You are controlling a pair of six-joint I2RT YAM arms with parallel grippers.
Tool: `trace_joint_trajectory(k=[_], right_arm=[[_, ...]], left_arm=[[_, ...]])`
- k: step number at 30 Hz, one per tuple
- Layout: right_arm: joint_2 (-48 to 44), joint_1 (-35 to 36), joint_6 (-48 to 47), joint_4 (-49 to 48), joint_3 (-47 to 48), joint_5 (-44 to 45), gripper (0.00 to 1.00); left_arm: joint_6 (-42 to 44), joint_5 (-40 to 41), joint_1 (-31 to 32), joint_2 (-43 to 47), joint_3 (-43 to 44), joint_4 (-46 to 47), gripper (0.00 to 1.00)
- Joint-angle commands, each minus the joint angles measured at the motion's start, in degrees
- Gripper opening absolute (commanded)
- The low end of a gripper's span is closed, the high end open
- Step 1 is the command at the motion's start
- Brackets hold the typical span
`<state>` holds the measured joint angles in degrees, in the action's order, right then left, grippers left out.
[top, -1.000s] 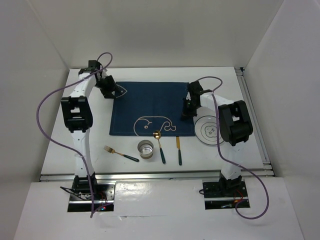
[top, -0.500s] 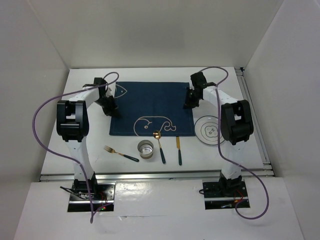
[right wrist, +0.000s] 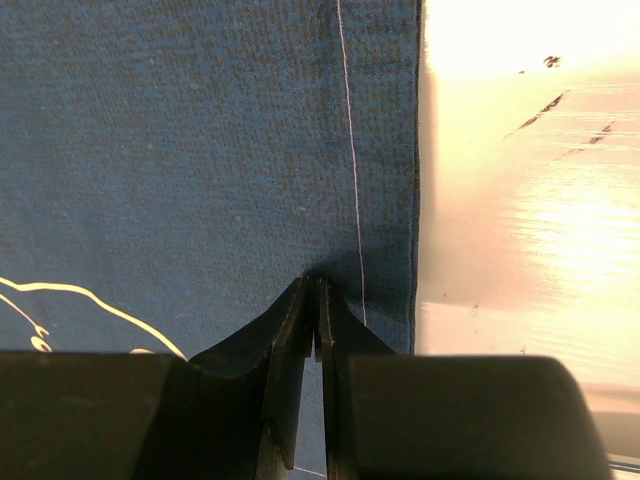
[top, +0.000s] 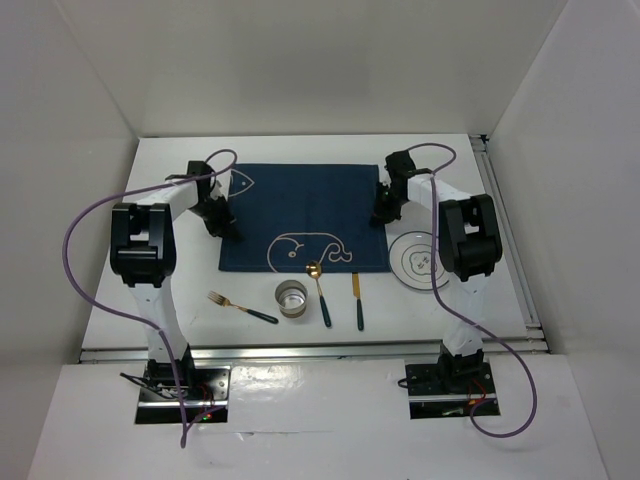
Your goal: Set the dinner table for one person
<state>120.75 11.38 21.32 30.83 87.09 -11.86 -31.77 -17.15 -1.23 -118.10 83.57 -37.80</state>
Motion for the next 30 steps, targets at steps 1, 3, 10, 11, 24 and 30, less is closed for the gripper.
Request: trace_joint_trajectory(k=[1,3,10,11,24,30], right_arm=[[1.2,0.2,-0.6,0.2,0.1,-1.2,0.17],[1.2,0.2,-0.6,0.2,0.1,-1.2,0.17],[-0.3,0.8,0.6,1.5,3.1,1.2,0.17],[-2.4,0.8,1.3,2.9,4.2,2.5,0.17],[-36.2,-2.2,3.8,4.0,-14.9,8.0,0.82],[-43.6,9.8,1.4,4.0,-23.4,-1.4,0.85]], left_arm=[[0.6,4.7,0.1,1.3,-1.0,-0.8,0.00],[0.6,5.4,0.1,1.8,-1.0,-1.9,0.00],[1.1,5.4,0.1,4.0,-1.1,-2.5,0.00],[1.1,6.2,0.1,4.0,-0.4,-2.5,0.02],[5.2,9.8,10.0,19.8,7.9,-10.0,0.54],[4.5,9.8,13.1,27.0,2.9,-11.9,0.51]])
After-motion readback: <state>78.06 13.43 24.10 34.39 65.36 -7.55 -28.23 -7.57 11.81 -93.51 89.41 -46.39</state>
